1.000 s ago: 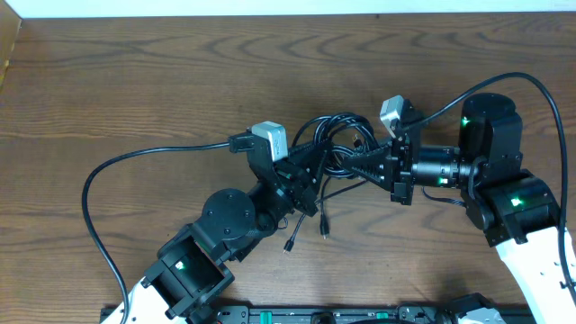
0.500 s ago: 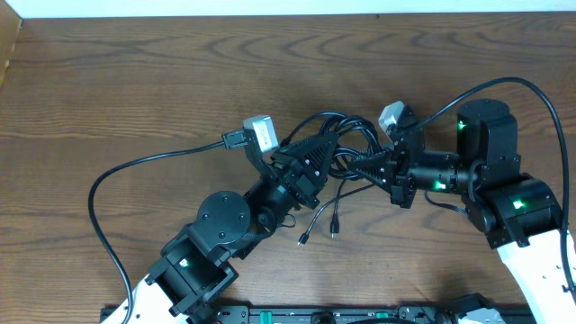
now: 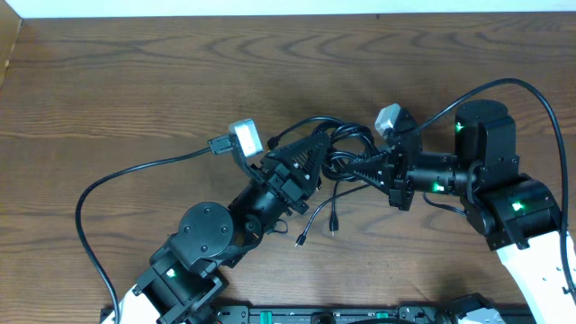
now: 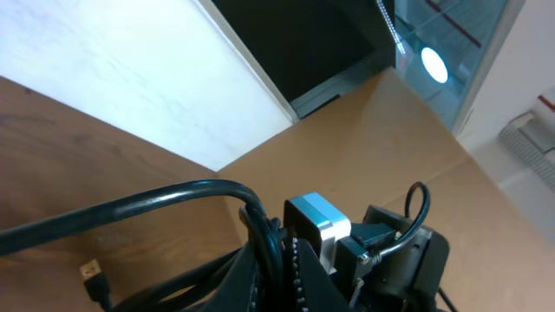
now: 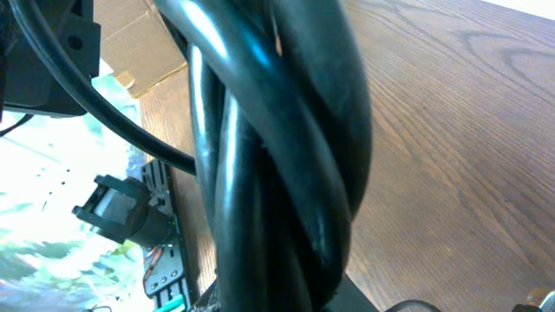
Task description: Untangle cables
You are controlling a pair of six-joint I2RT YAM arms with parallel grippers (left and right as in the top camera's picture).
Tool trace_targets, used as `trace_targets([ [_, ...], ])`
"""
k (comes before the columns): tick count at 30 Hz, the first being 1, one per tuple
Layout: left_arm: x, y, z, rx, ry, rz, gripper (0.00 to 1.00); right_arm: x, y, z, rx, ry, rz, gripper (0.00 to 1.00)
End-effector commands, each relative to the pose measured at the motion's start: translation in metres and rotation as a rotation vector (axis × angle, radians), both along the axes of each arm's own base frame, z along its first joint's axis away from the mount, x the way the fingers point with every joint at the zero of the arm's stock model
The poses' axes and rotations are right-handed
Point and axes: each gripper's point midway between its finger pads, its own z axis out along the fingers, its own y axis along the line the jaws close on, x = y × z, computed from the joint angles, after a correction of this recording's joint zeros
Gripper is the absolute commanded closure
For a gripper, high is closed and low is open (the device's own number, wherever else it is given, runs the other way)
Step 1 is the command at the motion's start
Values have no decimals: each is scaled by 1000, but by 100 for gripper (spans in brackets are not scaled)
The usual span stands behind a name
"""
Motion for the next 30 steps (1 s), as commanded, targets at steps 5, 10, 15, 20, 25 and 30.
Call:
trace_targets([
  [5,6,40,39,-198,4,144,93,12,-10,-16,-64,20,-80,99],
  [10,11,49,39,-293,72,186,92,12,-10,-16,-64,20,-80,99],
  [15,12,50,39,-284,65,195,92,12,-10,-15,-63,19,-80,99],
  [20,13,48,29,-5,-89,246,70,10,-9,-14,-57,21,-71,99],
  [25,16,45,-5,404,-220,267,60,7,-6,-10,-31,19,-42,99],
  [30,11,36,-16,441,-214,198,60,4,-4,-8,-18,21,-26,99],
])
